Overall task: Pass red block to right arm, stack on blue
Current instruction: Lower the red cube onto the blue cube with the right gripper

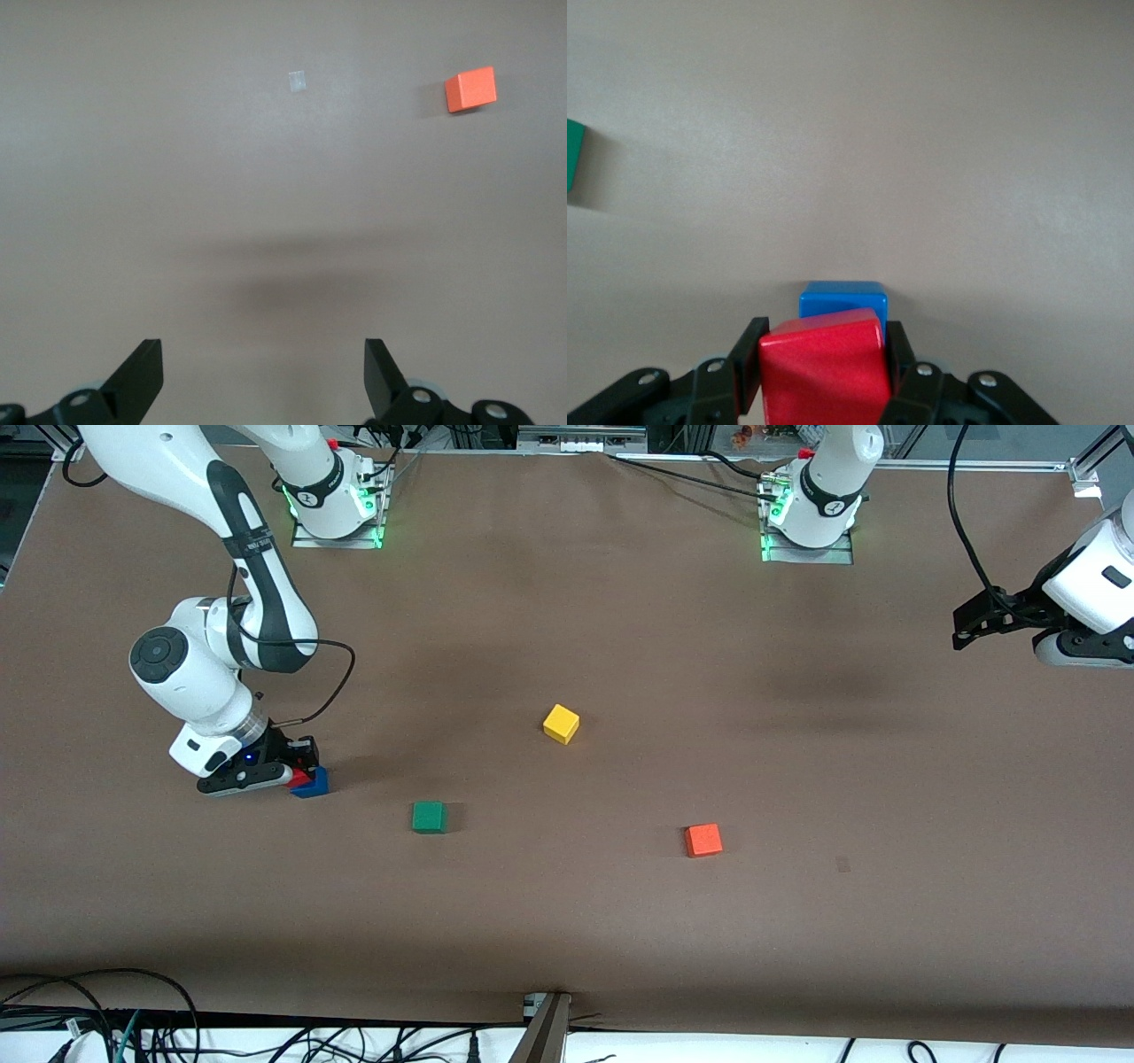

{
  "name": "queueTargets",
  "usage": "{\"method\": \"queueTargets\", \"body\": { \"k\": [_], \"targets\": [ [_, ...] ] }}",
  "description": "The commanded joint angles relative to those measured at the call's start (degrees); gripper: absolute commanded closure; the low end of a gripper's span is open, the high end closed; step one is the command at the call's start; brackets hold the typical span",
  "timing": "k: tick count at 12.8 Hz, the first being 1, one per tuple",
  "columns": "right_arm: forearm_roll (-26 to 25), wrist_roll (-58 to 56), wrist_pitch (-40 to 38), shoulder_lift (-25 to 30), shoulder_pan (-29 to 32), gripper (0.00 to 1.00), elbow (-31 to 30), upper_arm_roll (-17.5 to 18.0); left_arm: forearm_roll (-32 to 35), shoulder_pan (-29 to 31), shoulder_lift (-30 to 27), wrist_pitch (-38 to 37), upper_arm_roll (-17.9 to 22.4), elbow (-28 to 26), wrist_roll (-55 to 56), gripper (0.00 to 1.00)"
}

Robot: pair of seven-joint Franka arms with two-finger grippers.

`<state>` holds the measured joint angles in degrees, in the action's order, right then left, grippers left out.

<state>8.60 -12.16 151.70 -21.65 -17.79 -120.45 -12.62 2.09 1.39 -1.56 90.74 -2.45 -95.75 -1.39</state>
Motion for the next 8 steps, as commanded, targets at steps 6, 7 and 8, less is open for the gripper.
{"method": "queueTargets", "body": {
  "k": [6,7,8],
  "targets": [
    [-1.0,7.0,1.1,-0.1,-0.6,1.00,-1.1,-0.6,-0.5,0.1,-0.6,0.5,0.0,-0.1,0.6,0.00],
    [-1.0,7.0,1.1,-0.2,-0.6,1.00,-1.1,-0.6,-0.5,0.1,-0.6,0.4,0.0,-0.1,0.5,0.00],
    [-1.0,7.0,1.1,-0.2,-0.6,1.00,-1.1,-0.6,-0.6,0.1,-0.6,0.4,0.0,-0.1,0.5,0.00]
  ]
}}
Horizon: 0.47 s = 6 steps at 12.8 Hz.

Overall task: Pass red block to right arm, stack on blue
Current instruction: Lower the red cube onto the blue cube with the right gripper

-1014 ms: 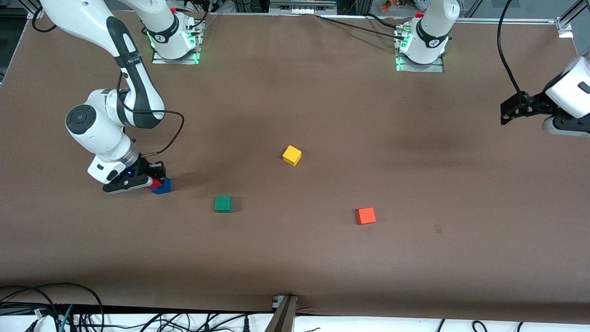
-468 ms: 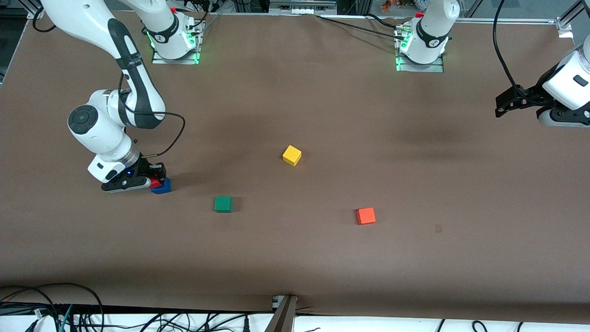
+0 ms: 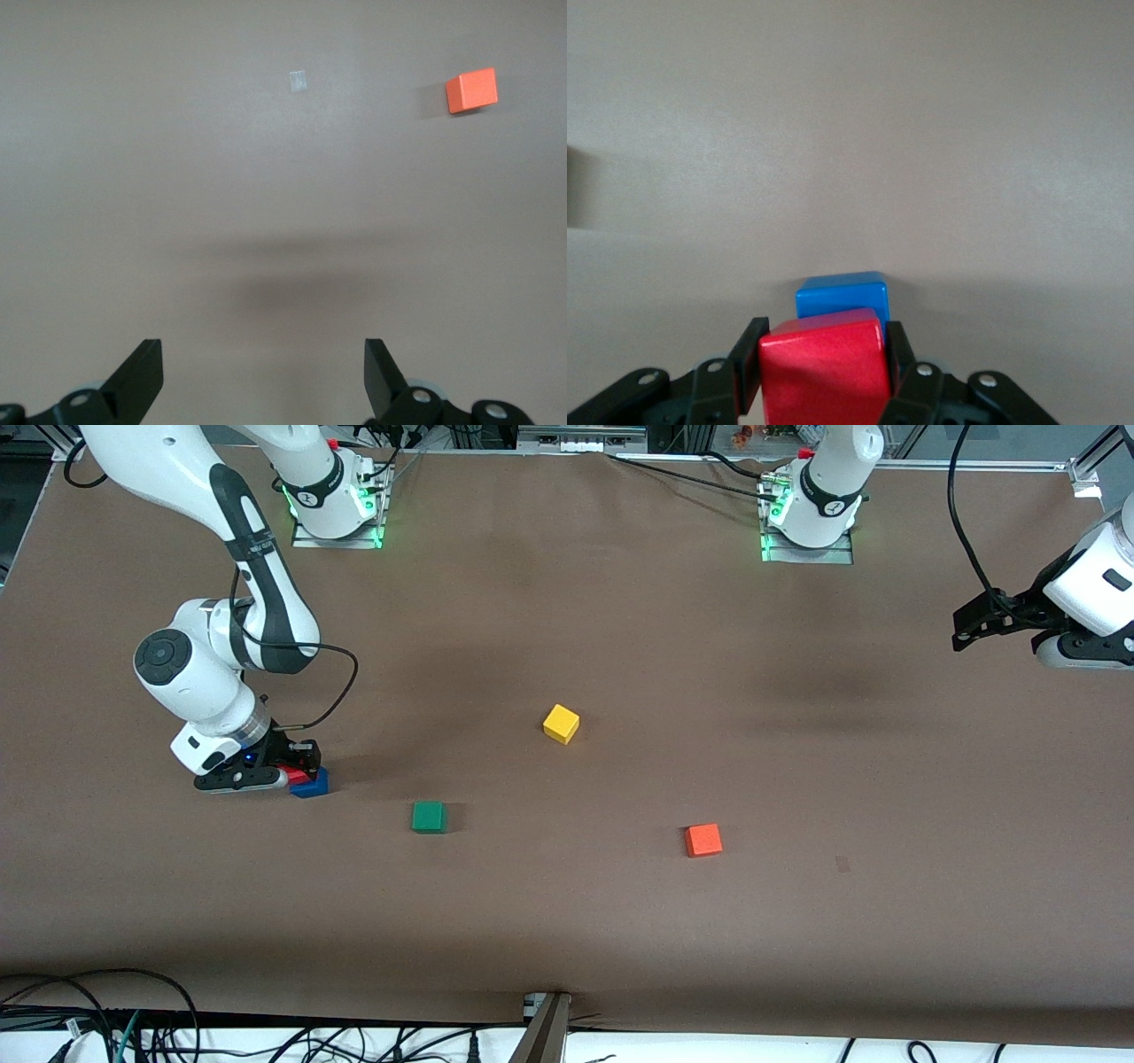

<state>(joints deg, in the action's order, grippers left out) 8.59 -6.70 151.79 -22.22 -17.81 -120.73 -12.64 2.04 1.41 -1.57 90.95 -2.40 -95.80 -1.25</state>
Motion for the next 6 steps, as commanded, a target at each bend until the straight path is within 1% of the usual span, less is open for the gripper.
{"method": "queueTargets", "body": {
  "k": [1,6],
  "targets": [
    [-1.1,1.4,1.0,0.4,-0.6,1.00,-0.7,-0.6,-0.6,0.1,-0.6,0.3,0.1,-0.1,0.4,0.00],
    [-1.4,1.4,1.0,0.2,-0.3,1.00,-0.4,-0.7,-0.6,0.1,-0.6,0.2,0.3,-0.2,-0.1,0.00]
  ]
}}
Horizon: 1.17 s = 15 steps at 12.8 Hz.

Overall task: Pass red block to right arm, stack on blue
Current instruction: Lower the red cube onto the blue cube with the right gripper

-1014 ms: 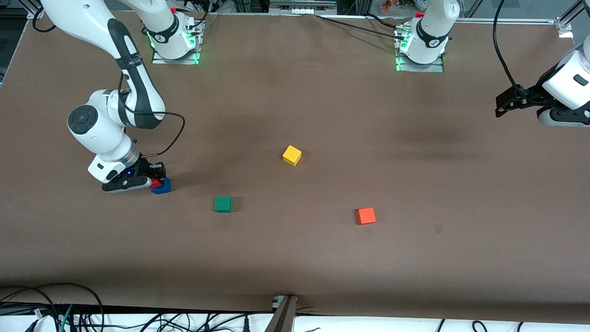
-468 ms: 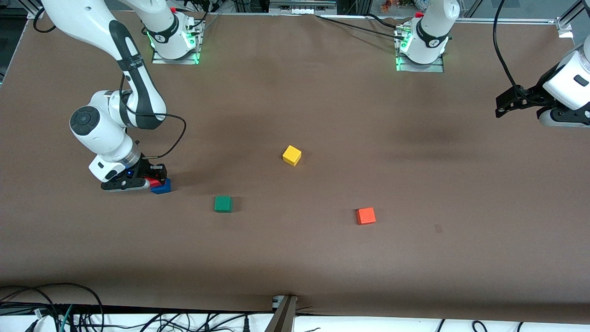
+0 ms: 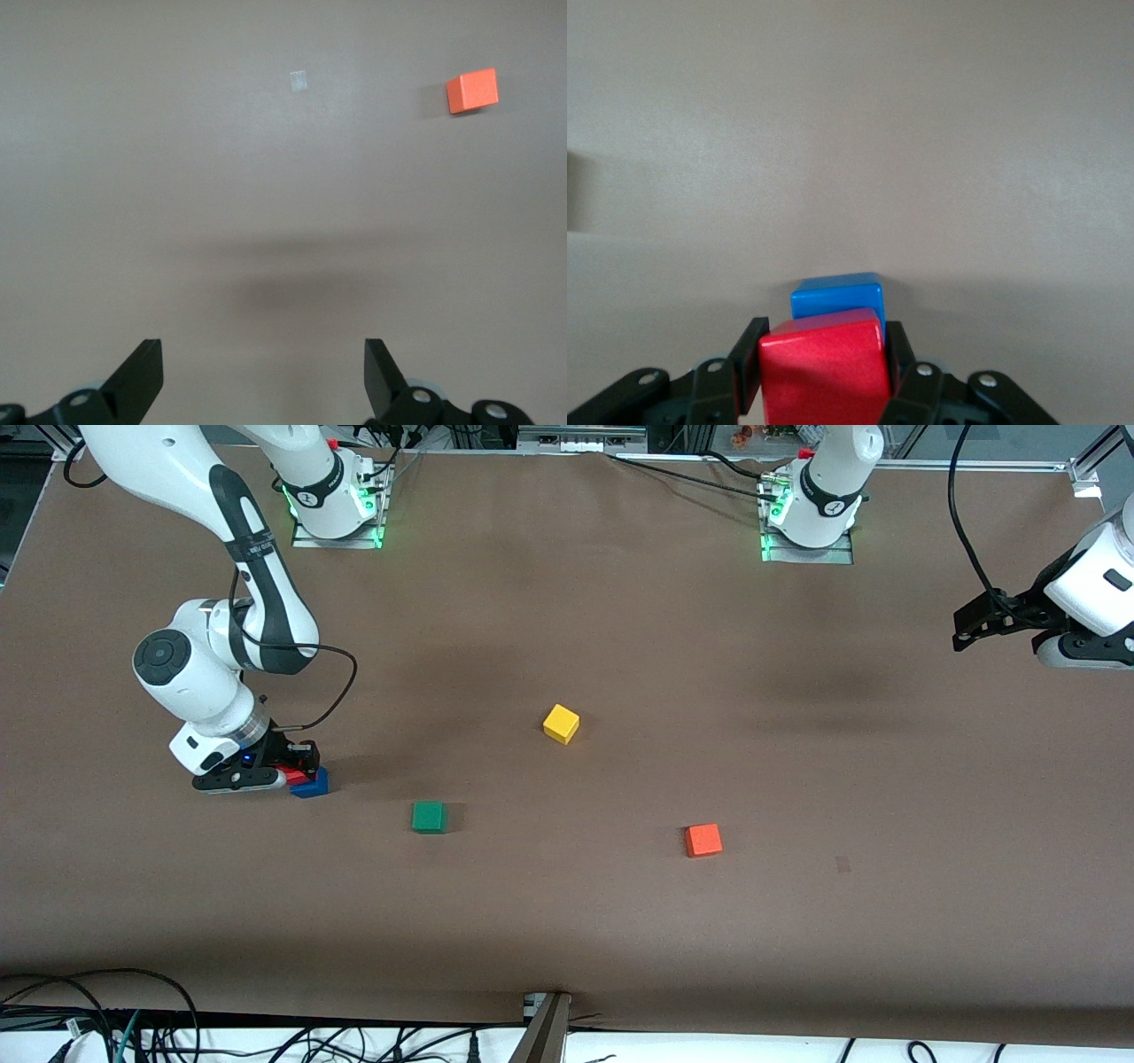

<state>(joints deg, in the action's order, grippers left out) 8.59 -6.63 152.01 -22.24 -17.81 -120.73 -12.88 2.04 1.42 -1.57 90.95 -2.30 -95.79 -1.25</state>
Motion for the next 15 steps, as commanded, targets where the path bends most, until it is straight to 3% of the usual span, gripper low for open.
{"method": "queueTargets", "body": {
  "k": [1,6,7,8,9,10,13,15],
  "targets": [
    [-1.4,1.4,0.9,-0.1,-0.3,1.00,-0.3,-0.7,-0.6,0.1,-0.6,0.2,0.2,-0.2,-0.2,0.00],
    [-2.3,1.5,0.9,-0.6,-0.2,1.00,-0.2,-0.8,-0.6,0.1,-0.6,0.1,0.0,-0.1,-0.1,0.00],
    [-2.3,1.4,0.9,-0.7,-0.2,0.91,-0.1,-0.8,-0.6,0.1,-0.6,0.2,0.0,-0.1,-0.1,0.00],
    [-2.3,1.5,0.8,-0.7,-0.2,0.63,0.1,-0.7,-0.6,0.1,-0.6,0.1,0.0,-0.1,-0.1,0.00],
    [-2.3,1.6,0.8,-0.8,-0.2,0.17,0.3,-0.7,-0.6,0.1,-0.6,0.1,0.1,-0.1,-0.1,0.00],
    [-2.3,1.4,0.7,-0.7,-0.3,0.00,0.6,-0.7,-0.6,0.1,-0.6,0.1,0.0,-0.1,0.2,0.00],
    [-2.4,1.2,-2.4,-0.2,-0.4,0.00,2.2,-0.8,-0.6,0.0,-0.6,0.2,-0.2,-0.1,0.2,0.00],
    [-2.4,1.2,-9.3,0.3,-0.3,0.00,5.7,-1.1,-0.5,0.0,-0.6,0.2,-0.2,-0.1,0.2,0.00]
  ]
}}
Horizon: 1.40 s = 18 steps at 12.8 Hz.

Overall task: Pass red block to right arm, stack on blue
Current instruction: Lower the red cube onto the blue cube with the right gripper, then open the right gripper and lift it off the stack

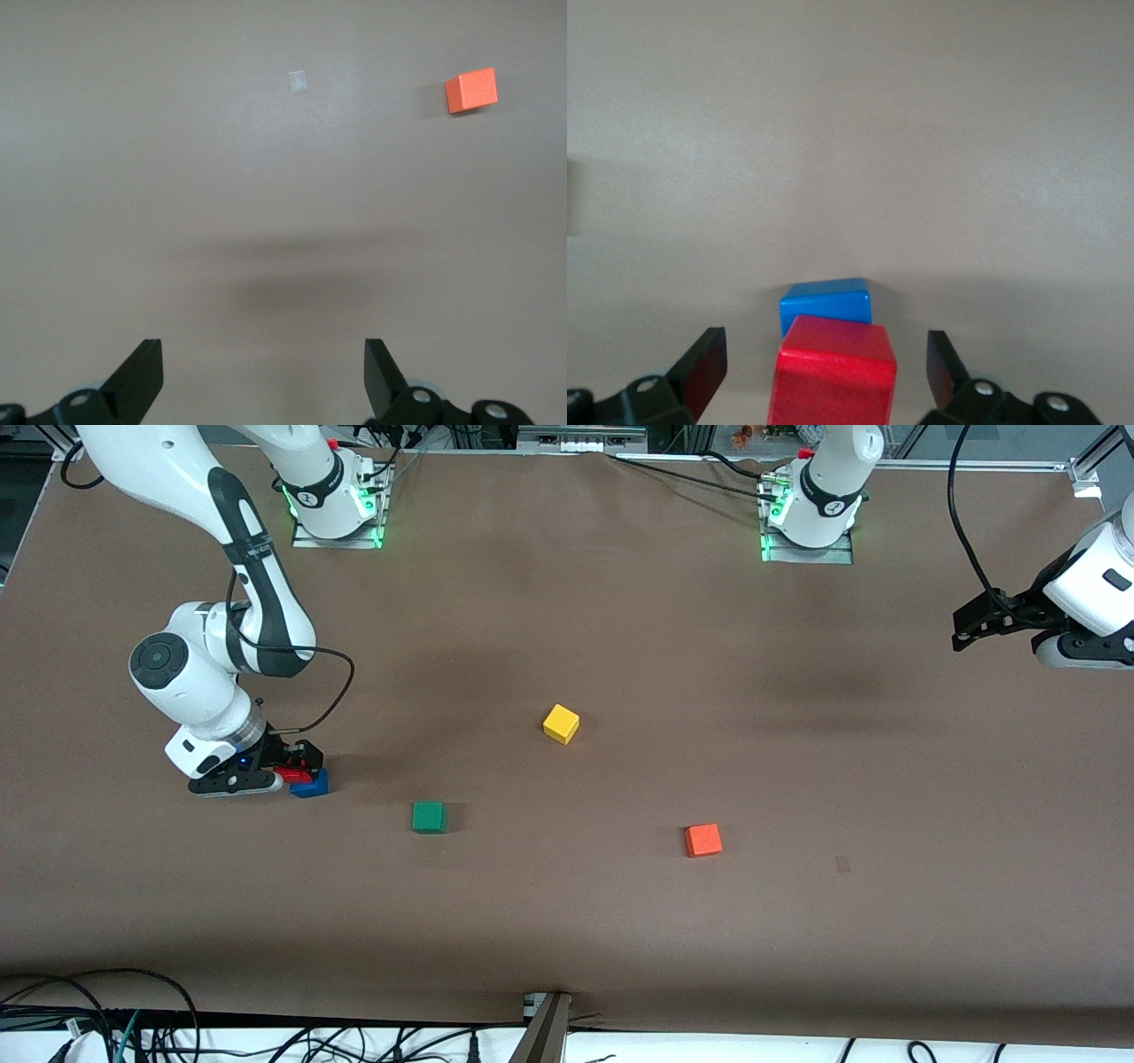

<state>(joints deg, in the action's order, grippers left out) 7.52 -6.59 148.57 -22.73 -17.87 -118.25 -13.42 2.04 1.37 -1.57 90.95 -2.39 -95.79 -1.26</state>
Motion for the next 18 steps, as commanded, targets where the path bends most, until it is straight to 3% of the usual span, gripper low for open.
{"method": "queueTargets", "body": {
  "k": [1,15,18],
  "targets": [
    [-1.4,1.1,-9.8,1.0,-0.2,0.00,5.4,-0.6,-0.6,0.0,-0.6,0.2,-0.1,-0.1,0.2,0.00],
    [-4.4,1.1,-66.0,1.3,0.1,0.00,42.1,-4.9,-0.6,0.0,-0.6,0.2,-0.1,0.0,0.1,0.00],
    [-4.7,1.4,-71.4,1.8,0.2,0.00,44.6,-5.4,-0.6,0.0,-0.6,0.2,-0.1,0.0,-0.2,0.00]
  ]
}}
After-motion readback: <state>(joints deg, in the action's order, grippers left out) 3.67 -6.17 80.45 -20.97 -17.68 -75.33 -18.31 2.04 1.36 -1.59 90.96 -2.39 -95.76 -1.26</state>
